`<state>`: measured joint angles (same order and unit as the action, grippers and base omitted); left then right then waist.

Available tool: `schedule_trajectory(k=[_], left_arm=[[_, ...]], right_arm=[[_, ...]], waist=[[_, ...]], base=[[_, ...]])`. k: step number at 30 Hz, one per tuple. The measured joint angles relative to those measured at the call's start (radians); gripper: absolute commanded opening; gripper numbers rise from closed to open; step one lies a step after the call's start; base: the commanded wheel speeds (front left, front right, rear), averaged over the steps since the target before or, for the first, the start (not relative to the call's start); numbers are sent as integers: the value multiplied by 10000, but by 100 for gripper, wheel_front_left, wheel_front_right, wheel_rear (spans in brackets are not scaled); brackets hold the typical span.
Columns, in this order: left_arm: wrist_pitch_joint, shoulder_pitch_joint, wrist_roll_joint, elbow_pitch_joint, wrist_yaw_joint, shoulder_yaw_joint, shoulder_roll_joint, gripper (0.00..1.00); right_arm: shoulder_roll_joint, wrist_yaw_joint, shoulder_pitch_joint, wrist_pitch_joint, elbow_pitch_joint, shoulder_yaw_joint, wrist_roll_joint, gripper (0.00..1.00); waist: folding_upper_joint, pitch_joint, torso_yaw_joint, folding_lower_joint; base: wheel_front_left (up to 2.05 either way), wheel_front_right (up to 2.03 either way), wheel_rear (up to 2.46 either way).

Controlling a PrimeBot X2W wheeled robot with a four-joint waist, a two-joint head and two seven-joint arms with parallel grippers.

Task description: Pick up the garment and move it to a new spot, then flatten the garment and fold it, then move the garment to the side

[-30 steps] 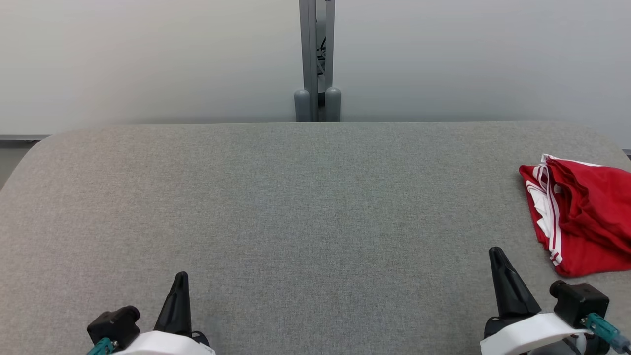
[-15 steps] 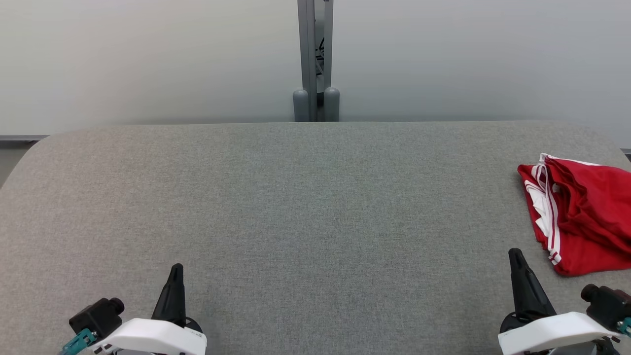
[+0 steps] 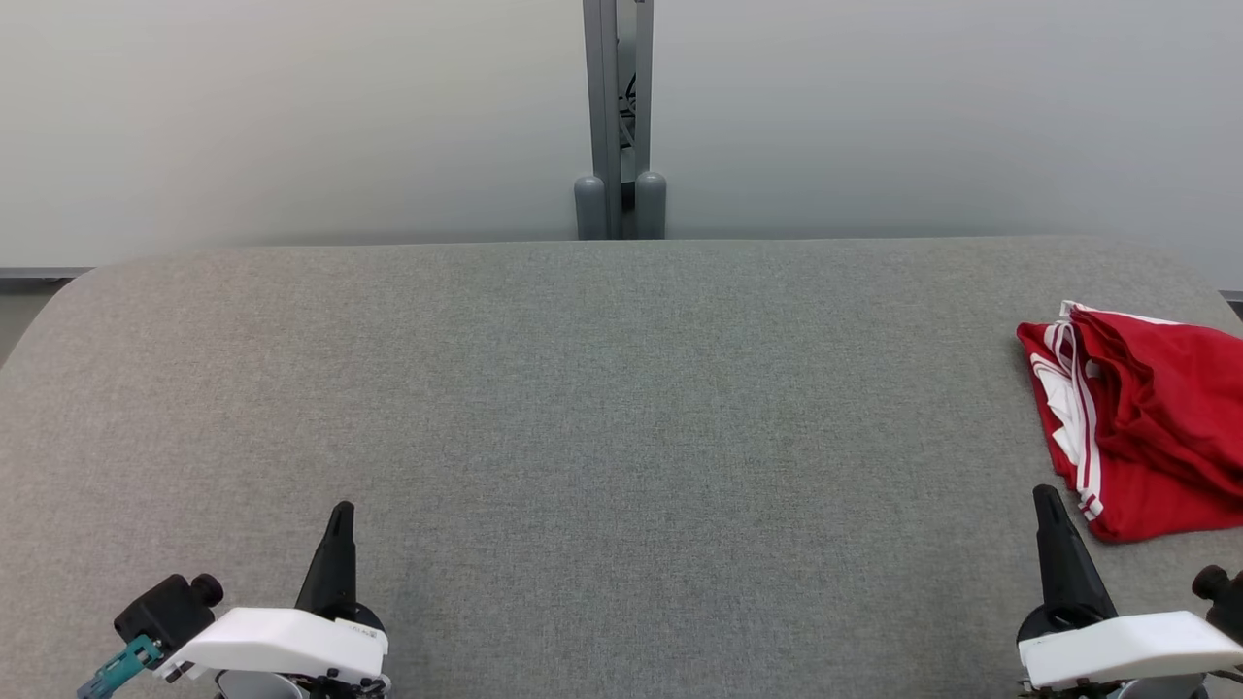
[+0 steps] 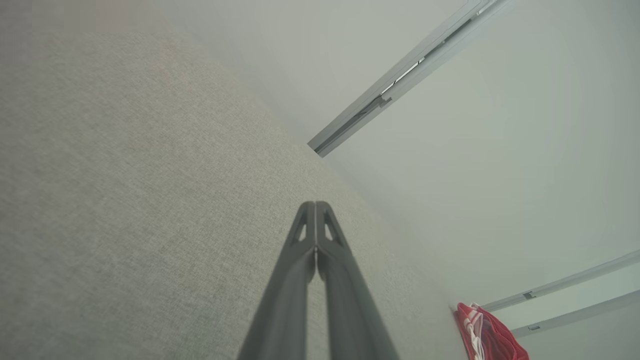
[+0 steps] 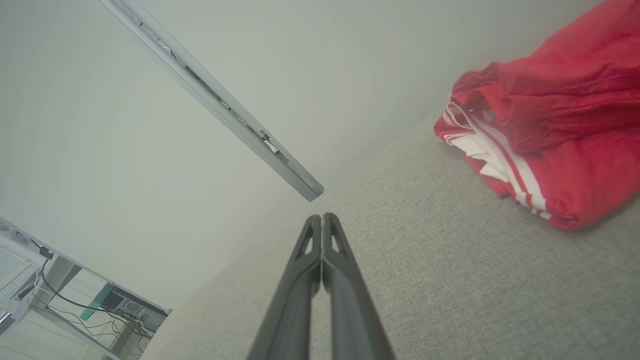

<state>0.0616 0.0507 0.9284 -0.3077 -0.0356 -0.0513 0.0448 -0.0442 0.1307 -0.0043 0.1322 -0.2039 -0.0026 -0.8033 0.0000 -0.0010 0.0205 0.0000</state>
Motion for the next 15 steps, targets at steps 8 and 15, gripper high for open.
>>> schedule_trajectory(k=[8,15], left_arm=[[-359,213,1097,-23,-171,123,2,0],[-596,401,1808,-36,-263,217,6,0]], right_arm=[[-38,-2,118,-224,234,-240,-1348,0],[-65,-2,147,-410,322,-382,-2209,0]], waist=[[0,3,-24,-1],[0,4,-42,0]], base=[[0,0,0],[0,0,0]])
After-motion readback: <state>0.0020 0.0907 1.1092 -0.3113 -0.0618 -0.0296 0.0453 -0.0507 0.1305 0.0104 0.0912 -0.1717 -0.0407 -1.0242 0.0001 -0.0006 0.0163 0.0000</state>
